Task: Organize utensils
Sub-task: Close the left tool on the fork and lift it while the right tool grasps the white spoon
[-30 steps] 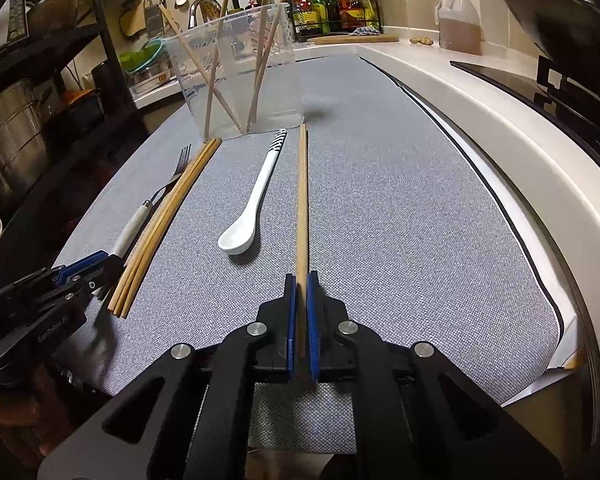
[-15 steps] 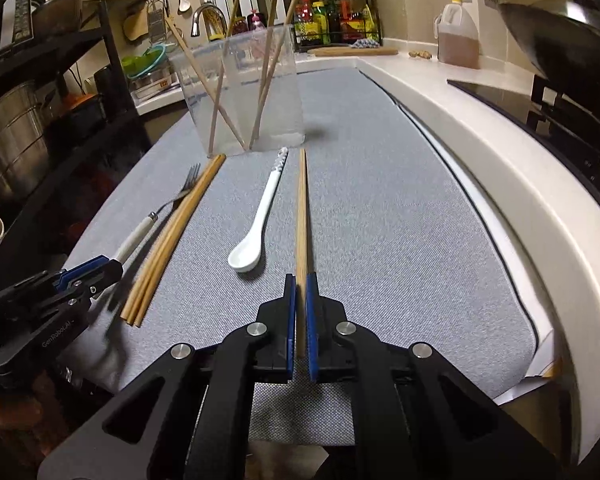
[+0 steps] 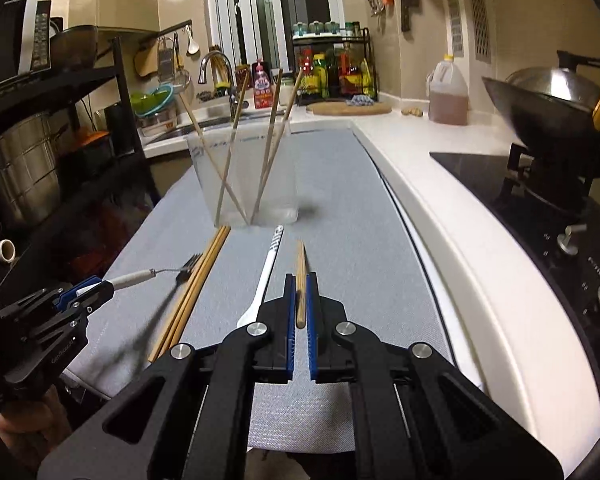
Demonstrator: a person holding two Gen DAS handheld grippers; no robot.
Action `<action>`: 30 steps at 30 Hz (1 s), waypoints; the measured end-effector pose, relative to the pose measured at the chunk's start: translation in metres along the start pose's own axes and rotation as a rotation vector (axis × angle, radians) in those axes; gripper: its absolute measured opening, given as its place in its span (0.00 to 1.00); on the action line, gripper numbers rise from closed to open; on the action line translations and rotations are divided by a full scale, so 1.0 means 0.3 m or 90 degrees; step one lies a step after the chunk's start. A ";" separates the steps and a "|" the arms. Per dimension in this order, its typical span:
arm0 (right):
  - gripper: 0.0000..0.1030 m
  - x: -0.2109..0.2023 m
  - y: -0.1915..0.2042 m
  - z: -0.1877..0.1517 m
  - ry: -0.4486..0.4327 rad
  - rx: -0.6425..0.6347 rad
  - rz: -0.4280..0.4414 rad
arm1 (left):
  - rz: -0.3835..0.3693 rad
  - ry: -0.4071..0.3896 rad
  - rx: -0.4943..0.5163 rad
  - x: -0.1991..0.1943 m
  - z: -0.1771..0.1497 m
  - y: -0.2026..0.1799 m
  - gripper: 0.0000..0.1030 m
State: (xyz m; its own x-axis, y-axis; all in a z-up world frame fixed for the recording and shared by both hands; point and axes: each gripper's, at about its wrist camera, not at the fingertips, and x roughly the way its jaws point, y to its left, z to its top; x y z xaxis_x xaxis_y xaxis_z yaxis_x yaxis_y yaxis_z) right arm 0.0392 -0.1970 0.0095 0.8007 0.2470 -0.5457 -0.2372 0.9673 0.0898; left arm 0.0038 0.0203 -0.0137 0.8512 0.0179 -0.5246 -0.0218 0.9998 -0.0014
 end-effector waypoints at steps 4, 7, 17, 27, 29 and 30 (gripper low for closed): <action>0.05 -0.027 -0.019 0.045 -0.023 -0.002 0.001 | -0.001 -0.011 0.000 -0.011 0.033 0.006 0.17; 0.05 -0.039 -0.015 0.077 -0.037 -0.005 0.002 | -0.004 -0.022 -0.003 -0.019 0.075 0.018 0.17; 0.05 -0.056 -0.017 0.222 -0.079 -0.010 0.011 | -0.033 -0.036 -0.019 -0.021 0.236 0.073 0.16; 0.05 -0.053 -0.009 0.353 -0.075 -0.023 0.017 | -0.060 -0.025 -0.015 -0.028 0.350 0.086 0.16; 0.05 -0.044 -0.007 0.370 -0.055 -0.031 0.023 | -0.062 -0.019 -0.014 -0.025 0.359 0.085 0.16; 0.05 -0.043 -0.007 0.376 -0.051 -0.033 0.023 | -0.062 -0.018 -0.013 -0.025 0.361 0.089 0.16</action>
State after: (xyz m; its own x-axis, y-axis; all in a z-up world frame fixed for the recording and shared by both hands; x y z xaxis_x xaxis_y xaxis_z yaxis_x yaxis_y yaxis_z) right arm 0.0914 -0.1956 0.1103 0.8324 0.2870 -0.4741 -0.2925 0.9541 0.0640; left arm 0.0536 0.0481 0.0825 0.8643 -0.0791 -0.4968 0.0514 0.9963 -0.0692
